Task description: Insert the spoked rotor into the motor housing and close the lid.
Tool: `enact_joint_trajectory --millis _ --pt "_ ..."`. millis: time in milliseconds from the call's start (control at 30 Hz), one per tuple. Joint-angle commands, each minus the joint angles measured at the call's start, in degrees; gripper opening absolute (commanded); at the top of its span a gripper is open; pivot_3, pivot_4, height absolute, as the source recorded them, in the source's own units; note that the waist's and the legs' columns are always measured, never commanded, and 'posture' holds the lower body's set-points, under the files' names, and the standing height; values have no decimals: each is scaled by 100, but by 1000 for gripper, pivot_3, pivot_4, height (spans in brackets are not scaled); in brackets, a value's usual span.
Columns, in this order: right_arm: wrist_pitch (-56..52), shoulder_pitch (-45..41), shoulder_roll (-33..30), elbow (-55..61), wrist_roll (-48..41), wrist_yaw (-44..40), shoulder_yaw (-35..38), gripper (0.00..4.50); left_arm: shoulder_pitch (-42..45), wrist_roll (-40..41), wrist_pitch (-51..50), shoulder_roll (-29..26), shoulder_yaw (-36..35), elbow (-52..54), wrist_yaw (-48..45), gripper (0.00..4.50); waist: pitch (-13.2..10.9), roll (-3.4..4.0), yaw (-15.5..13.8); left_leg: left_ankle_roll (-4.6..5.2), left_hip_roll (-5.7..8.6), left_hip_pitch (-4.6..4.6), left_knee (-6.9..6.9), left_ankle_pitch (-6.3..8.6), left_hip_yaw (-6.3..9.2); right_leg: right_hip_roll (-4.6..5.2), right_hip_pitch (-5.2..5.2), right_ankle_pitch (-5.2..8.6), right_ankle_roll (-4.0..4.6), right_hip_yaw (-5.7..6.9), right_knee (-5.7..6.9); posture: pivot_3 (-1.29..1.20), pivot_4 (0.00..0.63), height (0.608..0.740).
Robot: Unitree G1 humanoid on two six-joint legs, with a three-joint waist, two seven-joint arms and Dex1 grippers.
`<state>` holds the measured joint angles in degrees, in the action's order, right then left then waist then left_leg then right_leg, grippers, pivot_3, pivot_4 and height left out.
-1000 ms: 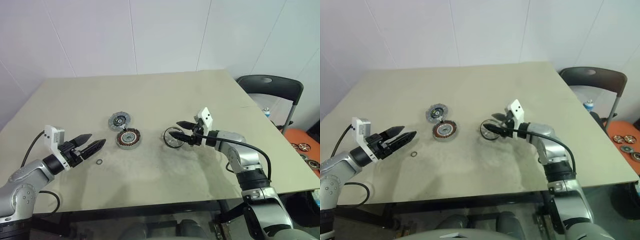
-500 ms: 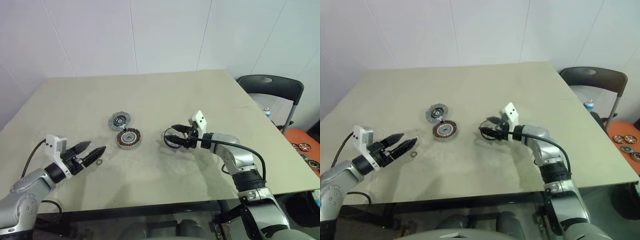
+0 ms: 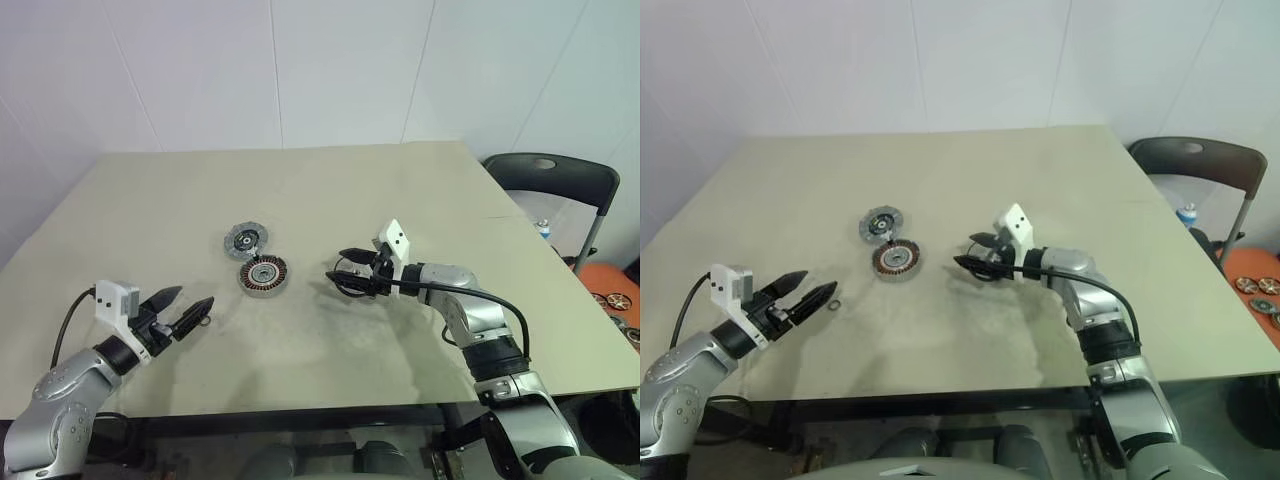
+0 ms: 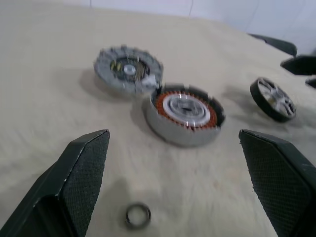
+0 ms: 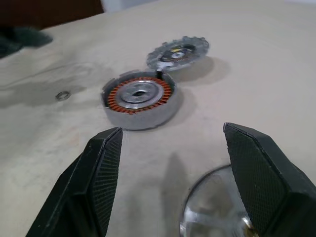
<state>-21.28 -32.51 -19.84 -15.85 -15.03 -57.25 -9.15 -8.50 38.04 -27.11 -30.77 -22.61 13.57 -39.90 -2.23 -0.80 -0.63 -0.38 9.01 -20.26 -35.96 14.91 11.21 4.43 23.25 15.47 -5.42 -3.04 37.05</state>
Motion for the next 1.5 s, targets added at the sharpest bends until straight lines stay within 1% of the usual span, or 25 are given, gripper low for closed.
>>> enact_joint_trajectory --millis 33,100,233,367,567,733,833,933,1067,1200,1333,1500 --pt "346 -810 112 -50 112 -572 -352 3431 186 177 -67 -152 -189 96 -44 4473 -1 2 29 0 -3 0 2 0 -6 0 3 0 0 0 0 0 0 740" --pt "542 -1298 339 -505 187 -840 -529 3431 261 190 -88 -174 -180 58 -43 4473 -2 3 42 0 -7 2 4 0 -9 -1 5 0 0 1 1 0 0 740" --pt "969 -1947 845 -1397 362 -1146 -754 3431 307 223 -119 -130 -173 116 1 4473 4 -6 46 -6 -15 9 8 4 -8 -9 6 -2 -1 5 1 0 0 740" --pt "1497 -2218 1206 -2251 664 -1294 -945 3431 237 272 -135 -60 -207 264 98 4473 4 -7 -6 -9 -18 6 8 11 -8 -25 12 -3 0 4 -2 0 0 740" --pt "2292 -2446 1602 -3364 1126 -1424 -1140 3431 -48 357 -126 5 -327 493 206 4473 2 -3 13 -14 -30 7 7 14 -15 -37 15 -7 6 1 2 0 0 740" --pt "3330 -2720 1850 -4227 1669 -1086 -1256 3431 -127 407 -118 14 -346 577 294 4473 0 0 40 -49 -83 22 8 27 -19 -91 12 -23 34 -2 3 0 0 740" --pt "3792 -2947 2116 -4664 1978 -693 -1299 3431 -142 460 -135 11 -360 641 353 4473 1 -1 68 -57 -95 39 19 28 -21 -100 8 -25 38 -2 5 0 0 740" --pt "4298 -3065 2232 -4944 2365 -355 -1436 3431 -132 477 -156 -15 -331 646 390 4473 -1 1 140 -59 -96 61 38 28 -27 -98 4 -25 38 -3 3 0 0 740" --pt "4317 -3142 2359 -5118 2354 -382 -1266 3431 -29 412 -173 -140 -258 547 329 4473 -1 2 152 -60 -98 79 59 28 -33 -96 6 -25 38 -4 2 0 0 740" --pt "4406 -3083 2336 -5128 2397 -544 -1264 3431 138 453 -216 -246 -307 402 268 4473 -3 5 148 -62 -99 80 67 26 -32 -97 9 -25 38 -4 2 0 0 740" --pt "4585 -3057 2342 -5373 2801 175 -1420 3431 275 421 -192 -228 -303 300 293 4473 -4 7 151 -65 -100 82 70 25 -32 -98 9 -25 38 -4 3 0 0 740" --pt "4790 -3048 2341 -5567 3261 595 -1616 3431 248 431 -226 -150 -227 410 333 4473 -1 2 163 -67 -100 82 75 24 -34 -98 11 -25 38 -7 3 0 0 740"
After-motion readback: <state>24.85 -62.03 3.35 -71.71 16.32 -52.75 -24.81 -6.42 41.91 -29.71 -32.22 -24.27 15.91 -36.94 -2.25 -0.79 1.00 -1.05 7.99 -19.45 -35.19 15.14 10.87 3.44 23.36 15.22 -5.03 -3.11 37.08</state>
